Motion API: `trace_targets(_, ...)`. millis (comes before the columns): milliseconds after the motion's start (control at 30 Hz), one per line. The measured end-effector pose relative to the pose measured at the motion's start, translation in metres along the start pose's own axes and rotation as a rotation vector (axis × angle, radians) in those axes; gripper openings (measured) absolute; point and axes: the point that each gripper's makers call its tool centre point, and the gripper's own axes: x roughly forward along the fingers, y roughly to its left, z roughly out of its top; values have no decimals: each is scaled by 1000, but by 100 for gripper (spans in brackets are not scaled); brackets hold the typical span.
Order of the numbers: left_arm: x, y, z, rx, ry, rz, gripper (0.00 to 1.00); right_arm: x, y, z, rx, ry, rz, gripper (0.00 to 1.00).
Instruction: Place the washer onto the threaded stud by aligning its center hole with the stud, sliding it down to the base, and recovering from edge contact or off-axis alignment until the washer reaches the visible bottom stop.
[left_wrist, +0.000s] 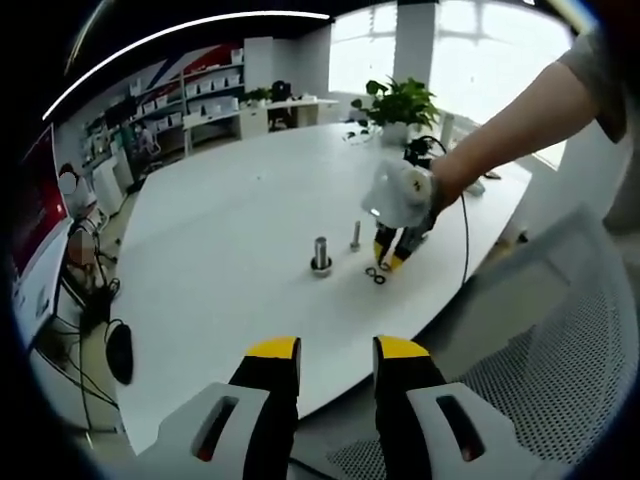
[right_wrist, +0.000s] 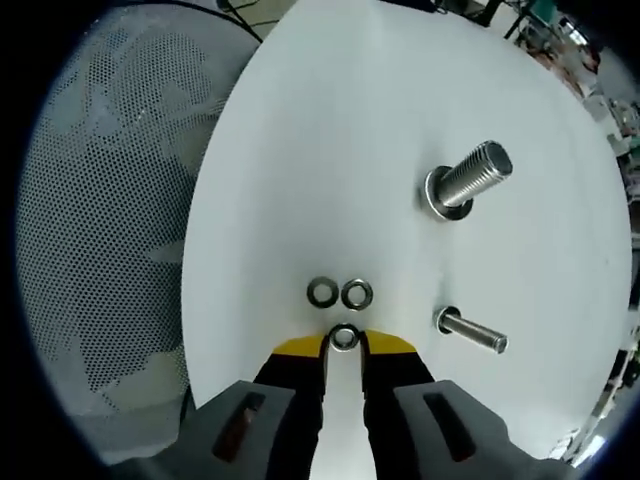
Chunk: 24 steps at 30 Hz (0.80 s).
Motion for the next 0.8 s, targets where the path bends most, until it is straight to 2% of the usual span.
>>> trace_targets(133,1,-1,-2,6,11,-4,27,-1,0,0,42,-45,-22,15)
trace_targets(233,1,-1,-2,5,13,-3,27,-1,0,0,35,-90,-23,15)
trace_targets(333,1,-1,-3,7,15,-4,27,-1,-2,0,103,-140,-1,14)
trace_targets(533,0,0,-1,6,7,1,27,-2,0,-1,60,-177,-32,14)
trace_targets(667,0,0,-1,3,4,6,27,-2,-3,-1,166,-207,-29,14)
trace_targets(800,0,0,-1,4,3,5,27,-4,-9,-8,176,-198,-66,14)
